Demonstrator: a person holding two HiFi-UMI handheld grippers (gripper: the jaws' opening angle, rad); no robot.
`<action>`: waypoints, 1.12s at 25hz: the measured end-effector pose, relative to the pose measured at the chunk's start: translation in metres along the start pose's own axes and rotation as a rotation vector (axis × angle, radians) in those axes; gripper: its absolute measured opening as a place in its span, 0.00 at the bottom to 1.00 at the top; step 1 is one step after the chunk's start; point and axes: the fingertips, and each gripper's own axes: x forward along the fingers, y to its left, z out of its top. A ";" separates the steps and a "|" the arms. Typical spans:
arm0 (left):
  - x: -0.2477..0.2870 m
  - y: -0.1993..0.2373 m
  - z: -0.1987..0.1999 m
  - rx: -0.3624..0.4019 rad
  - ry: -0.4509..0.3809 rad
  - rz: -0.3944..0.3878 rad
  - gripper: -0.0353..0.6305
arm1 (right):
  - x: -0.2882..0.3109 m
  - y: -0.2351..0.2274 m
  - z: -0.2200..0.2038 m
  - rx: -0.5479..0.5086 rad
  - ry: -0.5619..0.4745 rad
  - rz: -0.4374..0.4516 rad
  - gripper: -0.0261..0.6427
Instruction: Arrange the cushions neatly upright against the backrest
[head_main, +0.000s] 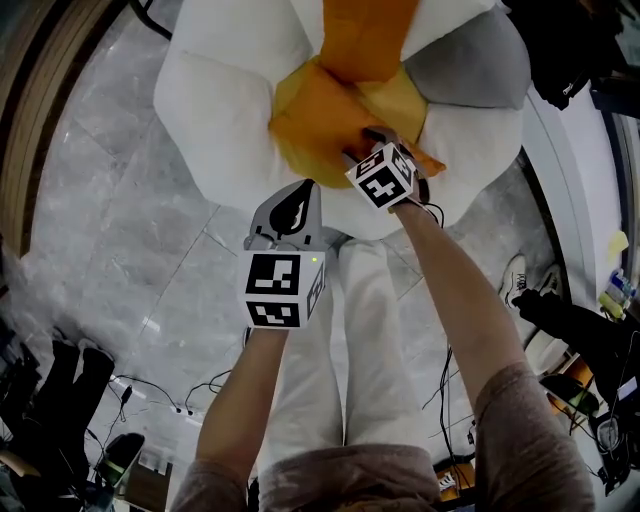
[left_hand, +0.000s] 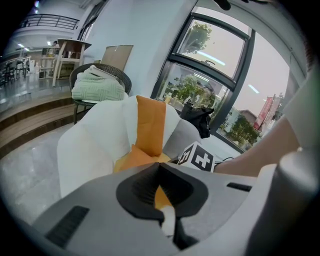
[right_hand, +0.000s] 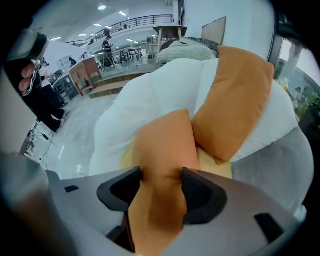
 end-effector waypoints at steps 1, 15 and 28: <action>0.001 -0.001 0.001 0.000 -0.001 -0.001 0.06 | 0.000 -0.001 -0.001 0.003 0.000 0.000 0.41; 0.004 -0.002 0.000 0.003 0.003 -0.002 0.06 | -0.012 -0.004 -0.011 0.100 -0.027 0.031 0.09; 0.001 -0.025 0.026 0.048 -0.010 -0.042 0.06 | -0.090 -0.004 0.039 0.249 -0.334 -0.011 0.09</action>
